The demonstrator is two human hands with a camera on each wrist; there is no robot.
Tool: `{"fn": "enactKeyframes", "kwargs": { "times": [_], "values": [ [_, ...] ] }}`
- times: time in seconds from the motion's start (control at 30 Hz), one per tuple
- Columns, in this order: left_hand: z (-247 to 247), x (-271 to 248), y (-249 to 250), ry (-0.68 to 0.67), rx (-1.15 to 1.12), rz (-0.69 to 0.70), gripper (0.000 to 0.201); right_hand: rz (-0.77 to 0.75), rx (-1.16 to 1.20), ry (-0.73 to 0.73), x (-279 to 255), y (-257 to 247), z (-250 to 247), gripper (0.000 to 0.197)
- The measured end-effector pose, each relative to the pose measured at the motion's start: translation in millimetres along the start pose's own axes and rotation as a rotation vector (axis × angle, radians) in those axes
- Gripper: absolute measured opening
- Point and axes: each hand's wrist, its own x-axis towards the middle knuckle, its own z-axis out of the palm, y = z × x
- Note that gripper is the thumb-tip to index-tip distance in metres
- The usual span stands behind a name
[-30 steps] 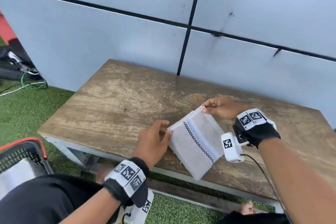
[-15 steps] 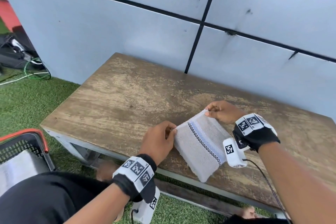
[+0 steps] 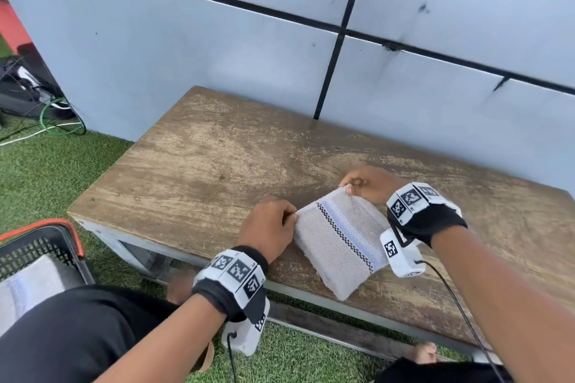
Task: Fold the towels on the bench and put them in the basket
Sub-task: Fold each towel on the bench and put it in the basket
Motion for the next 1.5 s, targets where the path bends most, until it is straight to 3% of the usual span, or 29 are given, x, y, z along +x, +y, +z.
{"fn": "enactKeyframes", "kwargs": {
  "times": [0.2, 0.43, 0.63, 0.87, 1.17, 1.33, 1.5],
  "values": [
    [-6.3, 16.5, 14.4, -0.158, 0.067, 0.027, 0.016, 0.062, 0.001, -0.032, -48.1, 9.3, 6.2, 0.021],
    [12.1, 6.7, 36.9, -0.266, 0.073, 0.134, 0.013, 0.180, 0.118, 0.172, -116.5, 41.6, 41.9, 0.014],
    [16.4, -2.5, 48.3, -0.292, 0.081, 0.227, 0.024, 0.138, 0.158, 0.352, -140.4, 48.5, 56.7, 0.009],
    [23.0, 1.8, 52.4, -0.220, 0.047, 0.162, 0.009, -0.009, 0.153, 0.404, -141.3, 54.0, 57.0, 0.004],
    [25.0, 1.6, 45.9, -0.164, -0.041, 0.178, 0.009, 0.056, 0.231, 0.430, -134.4, 49.1, 54.1, 0.004],
    [26.4, -1.1, 47.9, -0.166, 0.098, 0.139, 0.010, 0.054, 0.126, 0.449, -132.7, 44.8, 54.9, 0.009],
    [29.2, -32.9, 72.5, -0.050, 0.353, 0.427, 0.036, 0.126, -0.184, 0.424, -139.1, 32.1, 57.6, 0.025]
  ]
}}
